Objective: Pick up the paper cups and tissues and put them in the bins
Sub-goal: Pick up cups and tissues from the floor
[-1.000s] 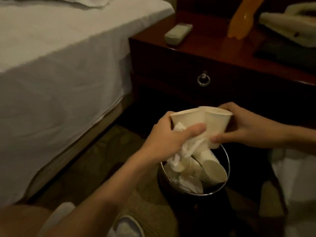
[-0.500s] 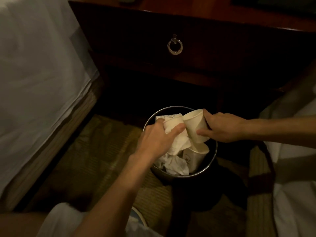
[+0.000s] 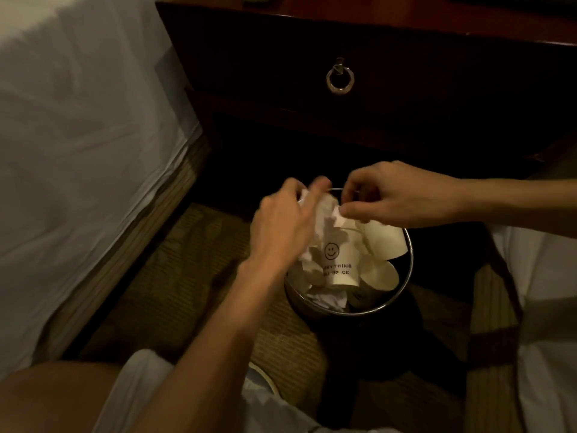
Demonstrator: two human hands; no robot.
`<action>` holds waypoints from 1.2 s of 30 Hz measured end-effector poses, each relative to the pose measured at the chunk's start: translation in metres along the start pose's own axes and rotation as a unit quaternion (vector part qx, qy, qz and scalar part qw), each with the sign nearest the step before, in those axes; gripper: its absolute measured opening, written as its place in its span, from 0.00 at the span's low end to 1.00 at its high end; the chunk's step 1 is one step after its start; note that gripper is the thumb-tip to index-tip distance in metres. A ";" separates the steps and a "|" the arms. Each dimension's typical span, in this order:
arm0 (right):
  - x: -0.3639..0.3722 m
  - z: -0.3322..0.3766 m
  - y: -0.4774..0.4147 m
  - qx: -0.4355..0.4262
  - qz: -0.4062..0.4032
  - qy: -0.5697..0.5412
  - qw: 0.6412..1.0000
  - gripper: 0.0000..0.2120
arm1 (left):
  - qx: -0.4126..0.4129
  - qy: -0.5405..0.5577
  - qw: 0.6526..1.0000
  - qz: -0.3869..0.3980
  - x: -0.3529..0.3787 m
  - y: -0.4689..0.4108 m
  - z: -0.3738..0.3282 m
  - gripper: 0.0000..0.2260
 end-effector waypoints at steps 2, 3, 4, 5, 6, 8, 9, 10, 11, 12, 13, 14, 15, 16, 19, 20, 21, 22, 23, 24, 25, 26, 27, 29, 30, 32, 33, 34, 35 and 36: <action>0.010 0.013 0.002 0.010 0.061 -0.214 0.975 0.21 | 0.001 0.199 0.979 -0.053 -0.012 -0.005 -0.008 0.17; 0.016 0.016 0.003 0.018 0.086 -0.292 0.952 0.23 | -0.011 0.286 0.957 -0.056 -0.011 -0.007 -0.012 0.15; 0.020 0.019 0.003 0.024 0.102 -0.355 0.929 0.25 | -0.027 0.362 0.930 -0.046 -0.007 -0.008 -0.017 0.14; 0.022 0.020 0.003 0.030 0.106 -0.406 0.907 0.26 | -0.040 0.423 0.905 -0.034 -0.001 -0.008 -0.021 0.14; 0.022 0.018 0.002 0.036 0.098 -0.445 0.889 0.25 | -0.048 0.460 0.887 -0.022 0.006 -0.006 -0.025 0.14; 0.017 0.009 -0.001 0.052 0.060 -0.481 0.873 0.19 | -0.053 0.474 0.879 0.010 0.019 -0.003 -0.032 0.17; 0.014 0.004 -0.003 0.061 0.041 -0.479 0.875 0.17 | -0.049 0.455 0.889 0.035 0.025 -0.001 -0.034 0.19; 0.013 -0.002 -0.004 0.068 0.026 -0.470 0.879 0.16 | -0.042 0.422 0.903 0.065 0.029 0.002 -0.035 0.20; 0.012 -0.006 -0.005 0.072 0.016 -0.462 0.884 0.15 | -0.033 0.386 0.917 0.097 0.031 0.003 -0.035 0.20; 0.013 -0.010 -0.006 0.076 0.011 -0.454 0.888 0.15 | -0.027 0.352 0.927 0.128 0.030 0.004 -0.034 0.18; 0.015 -0.013 -0.006 0.078 0.010 -0.445 0.892 0.14 | -0.024 0.321 0.934 0.156 0.028 0.005 -0.032 0.17; 0.016 -0.015 -0.008 0.078 0.007 -0.434 0.897 0.12 | -0.022 0.295 0.938 0.180 0.024 0.006 -0.029 0.17; 0.017 -0.015 -0.010 0.075 0.003 -0.419 0.905 0.09 | -0.013 0.273 0.942 0.194 0.019 0.006 -0.027 0.16; 0.017 -0.013 -0.013 0.069 -0.004 -0.399 0.914 0.07 | -0.001 0.254 0.948 0.192 0.011 0.005 -0.024 0.17; 0.018 0.002 -0.030 0.043 -0.021 -0.302 0.952 0.08 | -0.011 0.216 0.971 0.099 -0.015 0.003 -0.001 0.19; 0.018 0.007 -0.039 0.030 -0.028 -0.259 0.965 0.09 | -0.033 0.211 0.975 0.063 -0.023 0.003 0.010 0.19; 0.019 0.015 -0.048 0.009 -0.035 -0.211 0.977 0.10 | -0.052 0.204 0.977 0.031 -0.029 0.004 0.022 0.18; 0.022 0.024 -0.058 -0.020 -0.041 -0.153 0.987 0.09 | -0.063 0.191 0.980 0.008 -0.033 0.005 0.033 0.16; 0.025 0.033 -0.066 -0.052 -0.045 -0.082 0.994 0.09 | -0.067 0.174 0.982 -0.006 -0.034 0.007 0.043 0.15; 0.032 0.040 -0.073 -0.081 -0.040 -0.011 0.996 0.08 | -0.067 0.155 0.986 -0.014 -0.033 0.009 0.052 0.14; 0.040 0.046 -0.079 -0.101 -0.030 0.050 0.993 0.08 | -0.063 0.138 0.988 -0.017 -0.030 0.011 0.058 0.13; 0.048 0.049 -0.083 -0.113 -0.017 0.095 0.989 0.08 | -0.057 0.127 0.990 -0.018 -0.025 0.014 0.063 0.11; 0.053 0.049 -0.086 -0.119 -0.006 0.121 0.985 0.08 | -0.051 0.123 0.991 -0.018 -0.020 0.015 0.066 0.10; 0.059 0.045 -0.090 -0.118 0.007 0.151 0.981 0.07 | -0.049 0.116 0.992 -0.011 -0.010 0.017 0.072 0.09; 0.062 0.042 -0.089 -0.120 0.016 0.180 0.976 0.08 | -0.052 0.083 0.995 0.001 -0.003 0.018 0.075 0.10; 0.071 0.034 -0.088 -0.133 0.034 0.288 0.948 0.13 | -0.041 -0.060 0.997 0.033 0.010 0.021 0.078 0.14; 0.076 0.030 -0.086 -0.137 0.050 0.338 0.930 0.14 | -0.029 -0.124 0.991 0.050 0.015 0.022 0.077 0.16; 0.080 0.028 -0.085 -0.140 0.062 0.368 0.917 0.15 | -0.021 -0.163 0.984 0.071 0.017 0.024 0.076 0.18; 0.081 0.027 -0.084 -0.144 0.069 0.376 0.913 0.14 | -0.017 -0.179 0.979 0.099 0.017 0.023 0.074 0.19; 0.077 0.028 -0.083 -0.145 0.073 0.363 0.918 0.13 | -0.019 -0.176 0.975 0.135 0.014 0.024 0.073 0.19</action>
Point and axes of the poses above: each hand's wrist, its own y-axis away from the middle knuckle, its own x-axis out of the palm, z = x × y, the point moved 7 cm from there along -y, towards the middle knuckle, and after that the axes turned 14 degrees about y, right-handed, at the moved point
